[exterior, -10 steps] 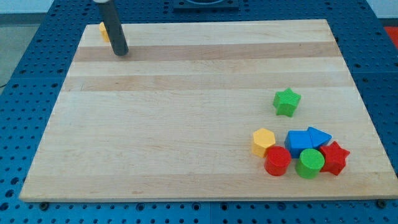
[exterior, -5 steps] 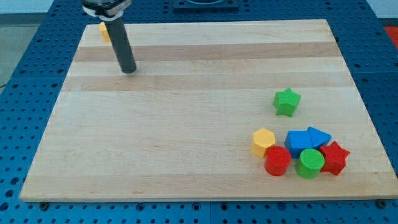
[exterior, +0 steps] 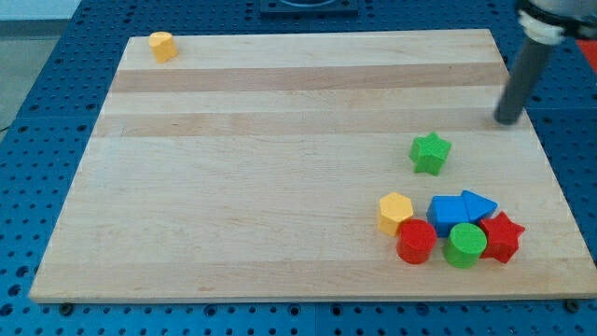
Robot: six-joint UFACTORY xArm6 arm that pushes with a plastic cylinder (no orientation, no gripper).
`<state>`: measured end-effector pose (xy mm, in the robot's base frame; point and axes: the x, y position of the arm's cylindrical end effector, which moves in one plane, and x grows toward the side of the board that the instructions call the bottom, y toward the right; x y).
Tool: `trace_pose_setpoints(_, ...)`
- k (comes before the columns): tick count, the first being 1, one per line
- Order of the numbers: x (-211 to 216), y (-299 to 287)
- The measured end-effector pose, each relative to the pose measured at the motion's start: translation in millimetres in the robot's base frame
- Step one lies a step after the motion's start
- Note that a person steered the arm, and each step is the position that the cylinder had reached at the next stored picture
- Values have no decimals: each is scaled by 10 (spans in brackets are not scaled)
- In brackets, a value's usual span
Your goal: Move the green star bit a down
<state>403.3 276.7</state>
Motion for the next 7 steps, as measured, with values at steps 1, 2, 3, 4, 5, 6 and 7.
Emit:
trace_pose_setpoints(1, 453, 71)
trace_pose_setpoints(2, 581, -134)
trace_pose_setpoints(3, 387, -693)
trace_pose_setpoints(4, -47, -1390)
trace_pose_setpoints(5, -234, -1776)
trace_pose_setpoints(6, -221, -1389)
trace_pose_setpoints(7, 35, -816)
